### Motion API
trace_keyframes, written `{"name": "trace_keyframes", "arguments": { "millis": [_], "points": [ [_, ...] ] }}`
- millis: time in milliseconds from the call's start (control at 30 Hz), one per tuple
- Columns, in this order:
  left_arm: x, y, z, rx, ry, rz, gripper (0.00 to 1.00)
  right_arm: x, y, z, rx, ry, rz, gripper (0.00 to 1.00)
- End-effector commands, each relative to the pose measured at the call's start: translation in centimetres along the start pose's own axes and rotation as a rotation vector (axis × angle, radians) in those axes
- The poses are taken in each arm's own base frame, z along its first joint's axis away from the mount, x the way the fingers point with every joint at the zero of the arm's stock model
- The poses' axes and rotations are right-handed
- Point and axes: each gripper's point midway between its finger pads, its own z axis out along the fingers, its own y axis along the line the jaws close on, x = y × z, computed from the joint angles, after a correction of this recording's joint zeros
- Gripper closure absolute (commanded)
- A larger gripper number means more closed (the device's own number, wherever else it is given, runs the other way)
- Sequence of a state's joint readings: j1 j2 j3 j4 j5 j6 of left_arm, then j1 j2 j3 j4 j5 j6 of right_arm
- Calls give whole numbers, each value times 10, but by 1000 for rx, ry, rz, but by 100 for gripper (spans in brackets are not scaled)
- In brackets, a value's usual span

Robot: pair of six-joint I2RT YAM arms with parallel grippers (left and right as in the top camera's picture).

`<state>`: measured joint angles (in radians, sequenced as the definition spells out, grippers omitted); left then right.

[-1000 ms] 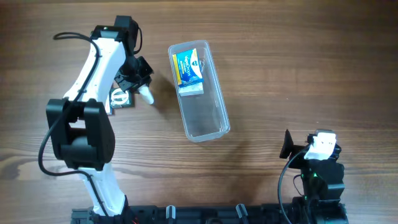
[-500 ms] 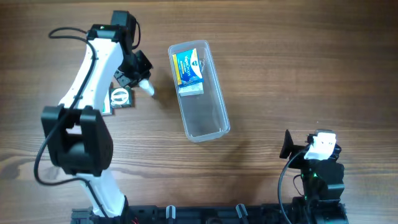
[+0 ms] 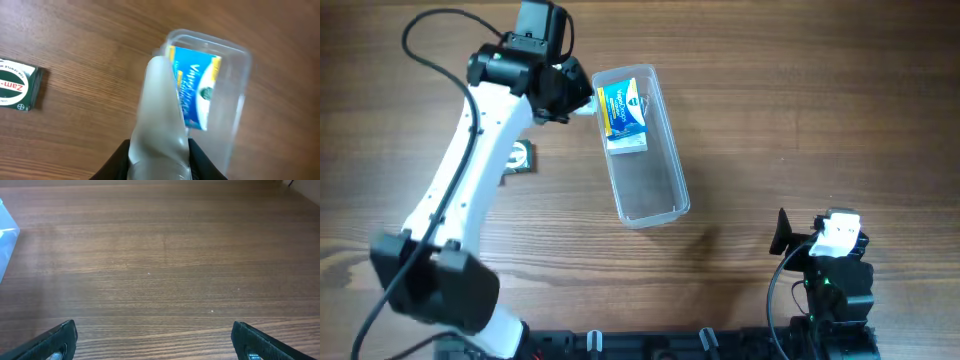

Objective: Pack container
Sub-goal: 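Carry the spray bottle over the container and lower it inside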

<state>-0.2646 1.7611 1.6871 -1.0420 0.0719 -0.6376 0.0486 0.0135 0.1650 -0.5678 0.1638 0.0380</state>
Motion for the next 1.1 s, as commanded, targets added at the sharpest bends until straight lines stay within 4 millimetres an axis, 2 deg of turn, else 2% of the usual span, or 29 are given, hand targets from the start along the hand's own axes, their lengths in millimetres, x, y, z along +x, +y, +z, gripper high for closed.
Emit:
{"name": "trace_keyframes", "arguments": {
  "millis": [0, 200, 400, 567, 767, 900, 1067],
  "points": [
    [5, -22, -48, 75, -86, 50, 96, 0, 1, 0, -5, -4, 19, 0],
    [43, -62, -45, 124, -47, 151, 96, 0, 1, 0, -5, -4, 19, 0],
    [76, -84, -30, 155, 50, 175, 96, 0, 1, 0, -5, -4, 18, 0],
    [100, -81, -5, 120, 171, 185, 96, 0, 1, 0, -5, -4, 18, 0],
    [117, -77, 23, 87, 278, 178, 96, 0, 1, 0, -5, -4, 18, 0],
    [120, -75, 31, 70, 299, 176, 96, 0, 1, 0, -5, -4, 19, 0],
    [125, -70, 53, 34, 337, 181, 96, 0, 1, 0, -5, -4, 19, 0]
  ]
}}
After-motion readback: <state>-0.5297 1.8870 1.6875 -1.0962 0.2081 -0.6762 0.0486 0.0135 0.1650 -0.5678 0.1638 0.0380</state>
